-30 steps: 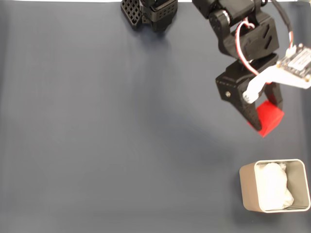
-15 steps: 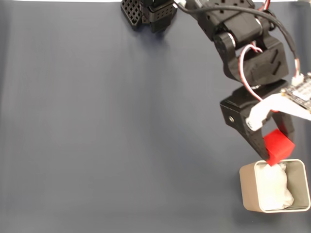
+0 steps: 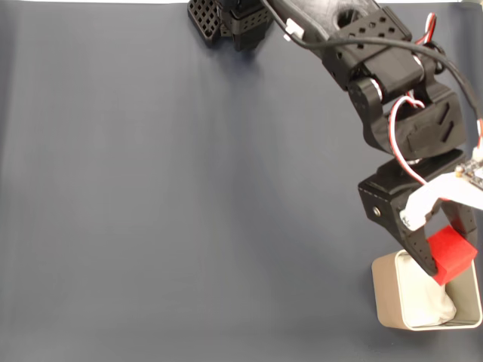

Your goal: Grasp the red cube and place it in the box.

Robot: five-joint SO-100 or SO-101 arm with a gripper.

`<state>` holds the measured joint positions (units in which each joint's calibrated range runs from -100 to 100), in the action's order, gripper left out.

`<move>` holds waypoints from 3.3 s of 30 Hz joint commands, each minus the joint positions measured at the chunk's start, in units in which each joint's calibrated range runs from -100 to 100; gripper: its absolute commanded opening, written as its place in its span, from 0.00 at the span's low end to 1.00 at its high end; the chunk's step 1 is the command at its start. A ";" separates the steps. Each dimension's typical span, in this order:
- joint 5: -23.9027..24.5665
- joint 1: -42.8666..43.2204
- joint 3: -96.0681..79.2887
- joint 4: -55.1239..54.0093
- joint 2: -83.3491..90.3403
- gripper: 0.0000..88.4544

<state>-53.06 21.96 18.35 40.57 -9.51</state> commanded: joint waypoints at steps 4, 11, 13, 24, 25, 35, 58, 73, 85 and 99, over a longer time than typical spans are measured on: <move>0.59 -1.08 7.10 0.00 -2.54 0.03; 0.44 -1.01 10.39 -0.24 -6.61 0.03; 0.39 -0.94 11.30 -0.24 -7.74 0.03; 0.29 -0.37 17.87 -0.49 -13.80 0.03; 0.29 -0.37 18.42 -0.49 -14.23 0.03; 0.29 -0.01 20.97 -0.57 -16.75 0.03; 0.54 1.34 20.24 -1.47 -18.39 0.03; 1.27 0.98 20.33 -2.46 -19.87 0.03; 1.56 0.91 20.24 -2.70 -19.95 0.03; 2.30 0.63 19.69 -3.28 -19.78 0.12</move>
<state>-51.84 22.77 35.80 39.14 -29.92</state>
